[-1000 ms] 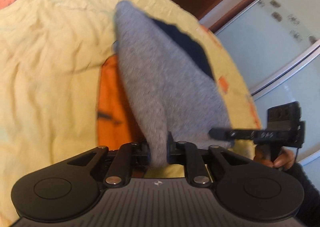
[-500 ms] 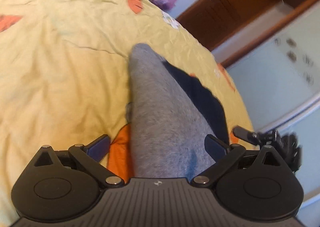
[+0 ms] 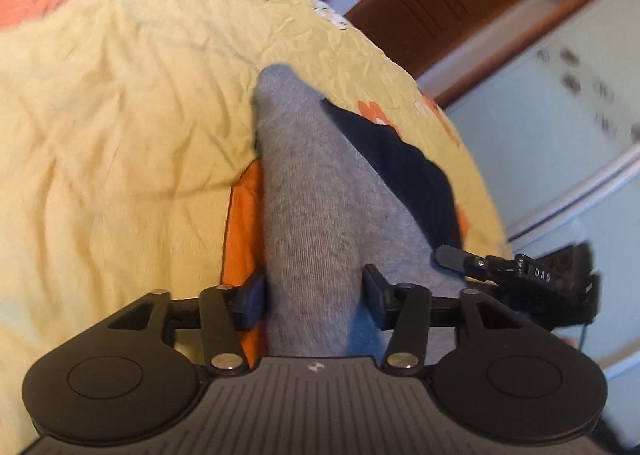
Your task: Fold small clothes
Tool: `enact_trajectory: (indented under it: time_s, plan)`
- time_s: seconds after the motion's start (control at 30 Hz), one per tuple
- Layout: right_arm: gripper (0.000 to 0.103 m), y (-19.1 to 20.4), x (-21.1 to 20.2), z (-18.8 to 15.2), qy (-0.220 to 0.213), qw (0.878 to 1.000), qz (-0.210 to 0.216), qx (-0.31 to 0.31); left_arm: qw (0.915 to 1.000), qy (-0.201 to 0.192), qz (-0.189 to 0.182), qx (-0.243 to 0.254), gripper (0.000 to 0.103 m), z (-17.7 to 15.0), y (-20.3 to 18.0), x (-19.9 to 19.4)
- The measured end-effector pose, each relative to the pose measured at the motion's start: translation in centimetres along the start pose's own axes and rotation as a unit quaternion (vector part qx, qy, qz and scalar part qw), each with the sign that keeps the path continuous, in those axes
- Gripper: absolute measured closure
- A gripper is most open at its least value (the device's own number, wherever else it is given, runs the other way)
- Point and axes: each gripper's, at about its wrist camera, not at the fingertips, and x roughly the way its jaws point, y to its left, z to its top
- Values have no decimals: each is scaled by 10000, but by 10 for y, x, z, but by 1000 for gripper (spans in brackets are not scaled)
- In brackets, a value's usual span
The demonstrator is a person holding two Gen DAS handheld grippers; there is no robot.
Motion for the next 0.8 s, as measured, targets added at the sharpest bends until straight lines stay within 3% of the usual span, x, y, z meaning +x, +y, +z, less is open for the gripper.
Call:
enact_trajectory:
  time_s: [0.03,0.1,0.2,0.27,0.3,0.33,0.4,0.47,0.53,0.57,0.6,0.63,0.67,0.7,0.73,0.8]
  plan:
    - [32,3,-3,0,-4,10000,11,51,9999,47,-78,-80,34,-4,-1,-5]
    - [28,7,-18,-9,58,9999,42,-95,9996,91,-249,-78,26,-17,-1,-12]
    - [28,2,-31,-29,377,9992,114,-48,9990,85,-437,27,26,-44,0,-20]
    - [41,4,-33,-48,498,9985,115,-211,9989,24,-466,-85,34,-51,0,-20]
    - [59,5,-34,-55,543,9983,44,-221,9988,185,-397,-211,72,-52,1,-16]
    - [79,5,-33,-62,636,9978,-51,-188,9984,384,-290,-311,85,-53,2,-10]
    - [81,5,-37,-72,693,9973,25,-242,9983,378,-265,-356,85,-55,2,-13]
    - [81,-1,-42,-77,647,9978,110,-133,9991,394,-108,-98,85,-55,-5,-16]
    - [84,-9,-45,-77,516,9985,143,61,9992,281,126,239,78,-56,-13,-21]
    - [80,-11,-49,-76,442,9988,159,145,9986,257,274,365,71,-56,-17,-25]
    - [69,-8,-55,-73,362,9992,85,141,9973,204,513,487,54,-55,-21,-32]
    - [55,-4,-62,-70,194,9998,-74,51,9947,37,809,627,35,-55,-25,-45]
    - [45,3,-71,-64,-56,9996,-258,-100,9895,-320,1123,847,28,-56,-33,-57]
    - [28,11,-78,-56,-357,9979,-443,-312,9800,-801,1352,1221,22,-61,-45,-69]
    - [23,19,-82,-47,-662,9946,-590,-536,9681,-1175,1481,1647,21,-64,-58,-76]
    - [23,32,-77,-21,-1021,9891,-739,-764,9453,-1580,1569,2385,21,-67,-86,-75]
